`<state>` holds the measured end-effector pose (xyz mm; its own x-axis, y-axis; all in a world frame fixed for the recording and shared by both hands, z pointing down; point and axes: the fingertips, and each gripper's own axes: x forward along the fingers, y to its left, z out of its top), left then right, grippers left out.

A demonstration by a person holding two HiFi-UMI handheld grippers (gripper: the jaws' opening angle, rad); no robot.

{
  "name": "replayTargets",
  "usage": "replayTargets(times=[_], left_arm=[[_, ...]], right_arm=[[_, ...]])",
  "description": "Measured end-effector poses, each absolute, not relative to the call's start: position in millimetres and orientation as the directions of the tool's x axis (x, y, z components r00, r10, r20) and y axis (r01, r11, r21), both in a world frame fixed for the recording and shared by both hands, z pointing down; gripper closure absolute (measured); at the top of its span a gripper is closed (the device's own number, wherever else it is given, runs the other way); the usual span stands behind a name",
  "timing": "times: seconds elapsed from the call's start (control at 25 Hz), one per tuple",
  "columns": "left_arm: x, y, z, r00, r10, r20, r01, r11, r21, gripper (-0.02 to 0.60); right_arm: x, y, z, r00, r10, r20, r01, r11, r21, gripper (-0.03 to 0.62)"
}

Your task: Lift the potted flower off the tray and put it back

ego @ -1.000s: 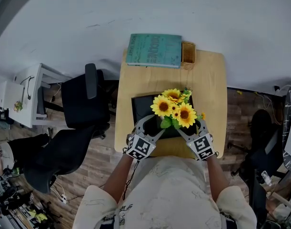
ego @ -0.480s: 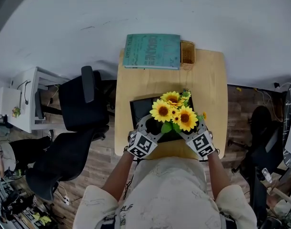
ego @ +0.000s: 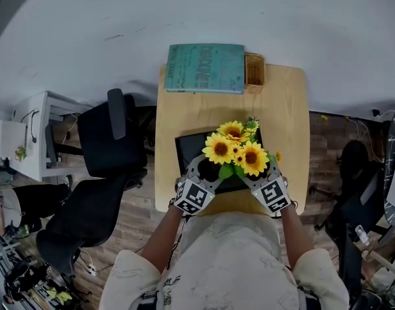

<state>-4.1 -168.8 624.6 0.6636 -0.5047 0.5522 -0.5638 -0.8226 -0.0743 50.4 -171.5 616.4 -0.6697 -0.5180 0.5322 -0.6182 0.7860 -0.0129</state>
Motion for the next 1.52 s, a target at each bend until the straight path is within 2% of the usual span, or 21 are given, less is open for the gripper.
replayTargets(times=[0.72, 1.52], left_arm=[[-6, -166, 622, 0.641, -0.519, 0.566, -0.577, -0.812, -0.090, 0.316], [-2, -146, 586, 0.644, -0.555, 0.526, -0.580, -0.803, -0.138, 0.316]], right_arm=[[50, -170, 613, -0.662, -0.528, 0.533, -0.609, 0.793, 0.030, 0.261], [54, -149, 578, -0.689, -0.564, 0.456, -0.610, 0.790, 0.056, 0.261]])
